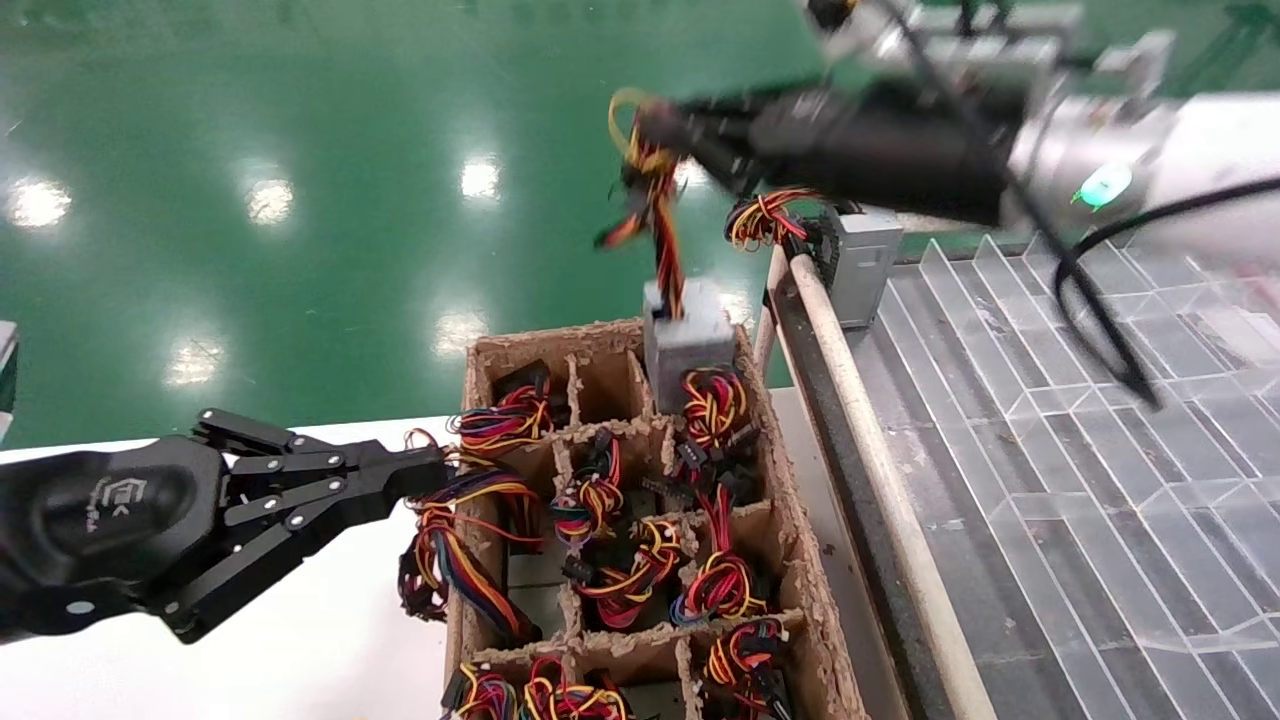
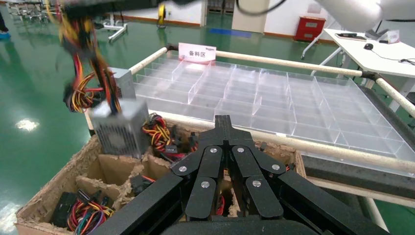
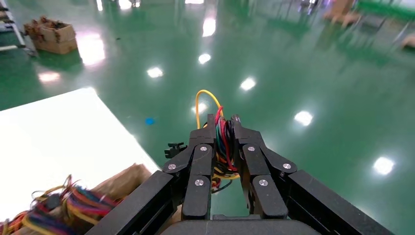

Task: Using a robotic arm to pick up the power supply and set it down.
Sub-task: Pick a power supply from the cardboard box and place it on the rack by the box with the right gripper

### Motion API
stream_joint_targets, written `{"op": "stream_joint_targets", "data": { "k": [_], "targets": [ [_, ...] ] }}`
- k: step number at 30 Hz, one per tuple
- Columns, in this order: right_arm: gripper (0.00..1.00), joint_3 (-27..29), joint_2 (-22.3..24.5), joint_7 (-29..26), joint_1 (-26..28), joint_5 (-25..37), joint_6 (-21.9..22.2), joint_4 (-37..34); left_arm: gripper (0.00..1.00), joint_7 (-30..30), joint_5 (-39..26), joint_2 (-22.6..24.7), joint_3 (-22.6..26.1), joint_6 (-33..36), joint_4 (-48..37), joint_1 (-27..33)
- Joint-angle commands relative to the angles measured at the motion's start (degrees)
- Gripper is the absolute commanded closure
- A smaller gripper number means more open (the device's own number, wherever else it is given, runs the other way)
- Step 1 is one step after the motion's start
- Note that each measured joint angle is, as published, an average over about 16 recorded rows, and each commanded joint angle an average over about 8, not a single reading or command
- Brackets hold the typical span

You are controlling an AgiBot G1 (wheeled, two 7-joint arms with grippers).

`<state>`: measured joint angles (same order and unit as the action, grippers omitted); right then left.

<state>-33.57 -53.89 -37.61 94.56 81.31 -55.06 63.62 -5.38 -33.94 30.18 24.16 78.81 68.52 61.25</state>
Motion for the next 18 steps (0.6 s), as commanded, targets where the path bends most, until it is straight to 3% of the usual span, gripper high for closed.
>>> {"op": "stream_joint_targets", "data": {
  "k": [1,18],
  "targets": [
    [1.0,0.7,1.1,0.4,1.2,0.1,0.2,2.7,1.0,0.0,0.0,0.0,0.0,0.0,0.0,0.0],
    [1.0,3.1,8.5,0.6,9.0,4.6,0.1,6.2,1.0,0.0,0.0,0.0,0.0,0.0,0.0,0.0]
  ]
}}
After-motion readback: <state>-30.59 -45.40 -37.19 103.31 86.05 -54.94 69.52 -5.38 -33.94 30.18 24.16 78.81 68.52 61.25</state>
